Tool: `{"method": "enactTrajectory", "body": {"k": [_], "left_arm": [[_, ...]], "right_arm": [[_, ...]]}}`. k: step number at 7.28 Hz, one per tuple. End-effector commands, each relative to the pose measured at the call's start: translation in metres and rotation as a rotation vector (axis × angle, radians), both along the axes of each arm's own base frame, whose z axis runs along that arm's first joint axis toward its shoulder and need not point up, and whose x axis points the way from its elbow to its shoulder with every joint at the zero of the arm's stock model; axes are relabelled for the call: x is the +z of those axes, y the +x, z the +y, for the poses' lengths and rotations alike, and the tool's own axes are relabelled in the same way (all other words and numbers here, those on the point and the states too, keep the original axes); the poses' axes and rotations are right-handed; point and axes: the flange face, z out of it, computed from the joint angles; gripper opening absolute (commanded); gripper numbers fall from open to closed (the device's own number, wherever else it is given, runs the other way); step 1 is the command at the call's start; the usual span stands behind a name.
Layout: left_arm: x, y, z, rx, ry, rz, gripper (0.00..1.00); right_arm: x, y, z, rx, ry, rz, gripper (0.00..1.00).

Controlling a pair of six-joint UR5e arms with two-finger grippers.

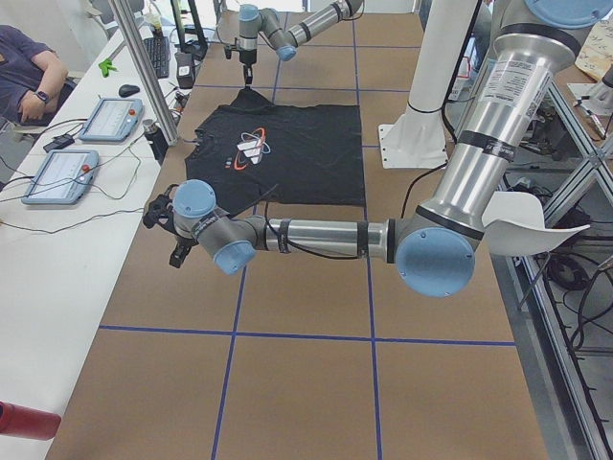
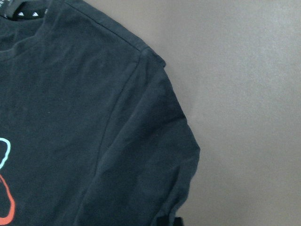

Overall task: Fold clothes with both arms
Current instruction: 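Fold the grasped sleeve inward across the shirt chest with the right gripper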

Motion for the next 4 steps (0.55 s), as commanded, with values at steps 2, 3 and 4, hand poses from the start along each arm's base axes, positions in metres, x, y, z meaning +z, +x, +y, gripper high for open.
{"method": "enactTrajectory", "body": {"k": [2, 3, 4], "left_arm": [[-0.001, -0.001, 0.000, -0.002, 0.001, 0.000, 0.99], [-0.001, -0.001, 0.000, -0.002, 0.001, 0.000, 0.99], [-0.001, -0.002, 0.000, -0.003, 0.001, 0.000, 0.99]], "right_arm": [[-0.051, -0.014, 0.005, -0.046, 0.032, -0.066, 0.00], [-0.070, -0.024, 0.006, -0.035, 0.010, -0.084, 0.00], [-0.088, -0.045, 0.011, -0.033, -0.001, -0.092, 0.00]]}}
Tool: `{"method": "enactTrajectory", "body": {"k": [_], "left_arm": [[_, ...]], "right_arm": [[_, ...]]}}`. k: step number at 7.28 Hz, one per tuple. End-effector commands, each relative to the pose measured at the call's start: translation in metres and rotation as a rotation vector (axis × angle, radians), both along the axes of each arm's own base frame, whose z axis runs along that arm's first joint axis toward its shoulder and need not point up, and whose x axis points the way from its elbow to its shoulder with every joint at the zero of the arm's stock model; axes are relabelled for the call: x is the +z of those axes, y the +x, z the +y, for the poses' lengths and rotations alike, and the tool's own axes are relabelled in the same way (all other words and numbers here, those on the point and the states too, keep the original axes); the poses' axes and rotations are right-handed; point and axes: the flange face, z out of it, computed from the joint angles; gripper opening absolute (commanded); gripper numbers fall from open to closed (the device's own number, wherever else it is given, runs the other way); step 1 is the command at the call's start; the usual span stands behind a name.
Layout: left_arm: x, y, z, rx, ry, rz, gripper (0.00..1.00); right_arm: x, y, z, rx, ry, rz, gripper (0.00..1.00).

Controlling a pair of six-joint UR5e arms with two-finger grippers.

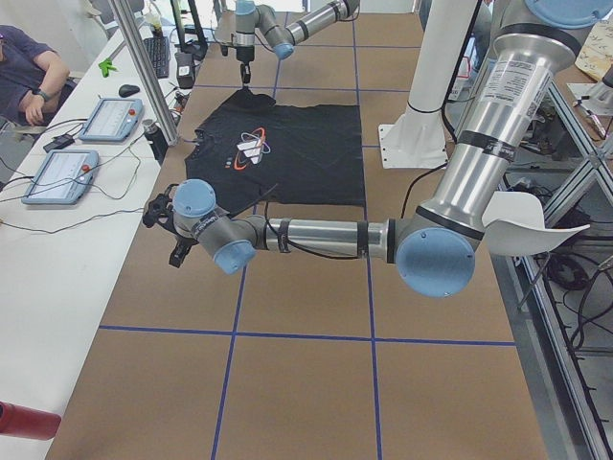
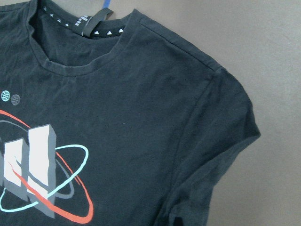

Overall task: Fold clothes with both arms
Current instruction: 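Fold the grasped sleeve inward across the shirt chest with the right gripper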

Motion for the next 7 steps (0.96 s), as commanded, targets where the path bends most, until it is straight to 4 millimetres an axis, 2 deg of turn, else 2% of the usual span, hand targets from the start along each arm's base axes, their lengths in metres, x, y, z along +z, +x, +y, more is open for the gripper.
{"method": "enactTrajectory", "body": {"k": [1, 2, 4, 5, 7], "left_arm": [[0.000, -0.002, 0.000, -0.003, 0.000, 0.000, 0.99], [0.000, -0.003, 0.000, -0.003, 0.001, -0.001, 0.99], [-0.001, -0.005, 0.000, -0.006, 0.003, 0.000, 0.99], [0.000, -0.005, 0.000, -0.006, 0.001, -0.001, 0.99], [-0.002, -0.005, 0.000, -0.006, 0.006, 0.000, 0.99]], "right_arm": [[-0.043, -0.038, -0.002, 0.030, -0.021, 0.001, 0.00], [-0.042, -0.048, -0.005, 0.056, -0.035, 0.025, 0.00], [-0.072, -0.085, -0.028, 0.082, -0.033, 0.069, 0.00], [-0.081, -0.098, -0.030, 0.090, -0.025, 0.082, 0.00], [-0.081, -0.106, -0.025, 0.091, -0.015, 0.088, 0.00]]}}
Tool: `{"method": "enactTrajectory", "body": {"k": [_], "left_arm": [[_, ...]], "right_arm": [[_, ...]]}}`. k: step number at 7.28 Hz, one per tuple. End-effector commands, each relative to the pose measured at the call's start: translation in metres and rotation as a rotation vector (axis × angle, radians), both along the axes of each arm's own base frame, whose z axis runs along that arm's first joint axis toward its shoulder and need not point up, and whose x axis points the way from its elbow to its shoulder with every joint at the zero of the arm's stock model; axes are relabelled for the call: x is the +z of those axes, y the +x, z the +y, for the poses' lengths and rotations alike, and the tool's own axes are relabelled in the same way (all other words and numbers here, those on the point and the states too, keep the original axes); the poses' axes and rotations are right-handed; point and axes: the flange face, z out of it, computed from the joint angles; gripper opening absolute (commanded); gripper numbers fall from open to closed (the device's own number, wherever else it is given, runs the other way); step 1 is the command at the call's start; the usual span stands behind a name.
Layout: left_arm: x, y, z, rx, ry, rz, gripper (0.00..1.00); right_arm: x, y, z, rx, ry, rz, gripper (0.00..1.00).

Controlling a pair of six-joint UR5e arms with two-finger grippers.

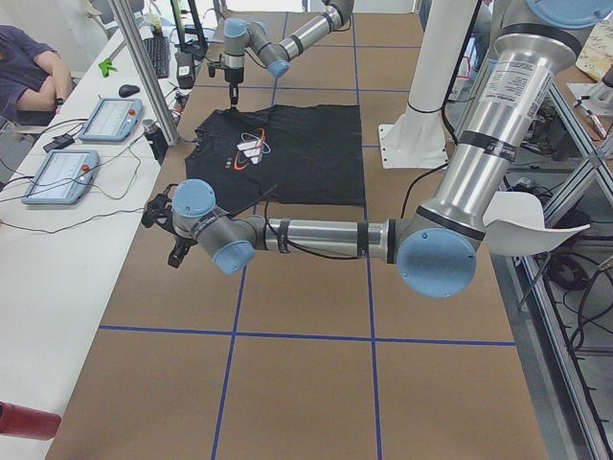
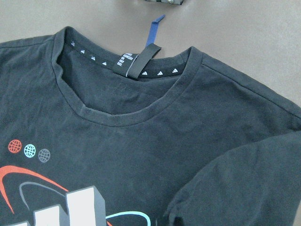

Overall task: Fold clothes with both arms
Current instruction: 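Fold the grasped sleeve inward across the shirt chest with the right gripper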

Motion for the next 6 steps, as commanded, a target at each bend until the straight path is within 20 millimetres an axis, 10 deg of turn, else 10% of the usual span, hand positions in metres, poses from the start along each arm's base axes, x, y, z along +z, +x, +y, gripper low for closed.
{"method": "enactTrajectory", "body": {"k": [1, 2, 3, 6], "left_arm": [[-0.004, 0.000, 0.000, 0.000, 0.007, 0.002, 0.99], [-0.003, 0.000, 0.000, 0.000, 0.005, 0.001, 0.99], [-0.004, 0.000, 0.000, 0.000, 0.007, 0.002, 0.99], [-0.011, 0.003, -0.005, -0.003, 0.014, 0.002, 0.99]], "right_arm": [[-0.003, -0.007, 0.002, 0.004, 0.009, 0.005, 0.03], [-0.003, -0.007, 0.002, 0.005, 0.010, 0.006, 0.86], [-0.007, -0.005, 0.002, 0.007, 0.013, 0.000, 0.99], [-0.026, 0.003, 0.001, 0.061, -0.037, -0.039, 1.00]]}}
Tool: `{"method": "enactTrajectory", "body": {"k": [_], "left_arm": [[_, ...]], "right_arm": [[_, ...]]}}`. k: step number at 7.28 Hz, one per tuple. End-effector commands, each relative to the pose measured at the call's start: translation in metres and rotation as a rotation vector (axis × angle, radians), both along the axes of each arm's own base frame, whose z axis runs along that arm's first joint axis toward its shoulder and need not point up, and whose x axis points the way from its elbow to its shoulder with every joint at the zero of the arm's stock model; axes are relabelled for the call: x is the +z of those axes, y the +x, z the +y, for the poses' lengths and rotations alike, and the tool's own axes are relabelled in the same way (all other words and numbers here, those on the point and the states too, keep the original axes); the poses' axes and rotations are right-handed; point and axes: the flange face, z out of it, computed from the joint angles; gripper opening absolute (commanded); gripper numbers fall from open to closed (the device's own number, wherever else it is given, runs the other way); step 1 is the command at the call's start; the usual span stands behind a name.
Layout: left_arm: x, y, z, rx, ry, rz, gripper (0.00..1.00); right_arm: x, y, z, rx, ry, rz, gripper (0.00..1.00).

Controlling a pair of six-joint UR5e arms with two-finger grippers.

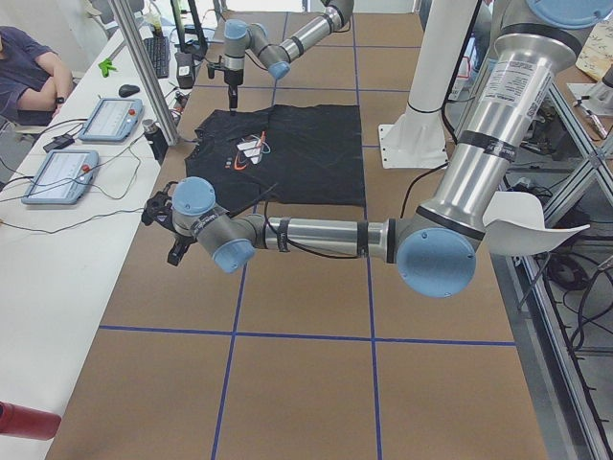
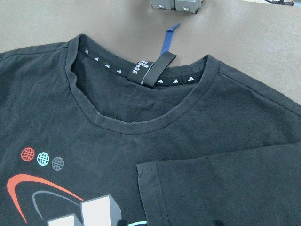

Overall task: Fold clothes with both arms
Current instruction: 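Fold the grasped sleeve inward across the shirt chest with the right gripper, then release the folded sleeve with the right gripper while the left arm approaches the other sleeve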

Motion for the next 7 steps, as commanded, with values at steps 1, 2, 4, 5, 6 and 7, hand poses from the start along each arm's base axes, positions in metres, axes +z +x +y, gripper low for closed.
{"method": "enactTrajectory", "body": {"k": [1, 2, 4, 5, 6, 7], "left_arm": [[-0.012, 0.012, -0.009, -0.041, -0.014, 0.002, 0.99], [-0.020, 0.041, -0.005, -0.032, -0.010, 0.045, 0.99], [-0.063, 0.133, -0.007, -0.089, -0.066, 0.134, 0.99], [-0.081, 0.168, -0.010, -0.109, -0.066, 0.139, 0.99], [-0.094, 0.200, -0.009, -0.119, -0.081, 0.172, 0.99], [-0.087, 0.233, -0.006, -0.146, -0.086, 0.222, 0.99]], "right_arm": [[-0.016, 0.021, -0.005, 0.049, -0.034, -0.041, 0.99], [-0.016, 0.024, -0.003, 0.045, -0.058, -0.056, 1.00], [0.012, 0.073, 0.000, 0.011, -0.094, -0.105, 1.00], [0.028, 0.086, 0.014, 0.015, -0.092, -0.112, 1.00], [0.030, 0.093, 0.014, 0.013, -0.098, -0.118, 1.00], [0.030, 0.096, 0.014, 0.014, -0.099, -0.121, 1.00]]}}
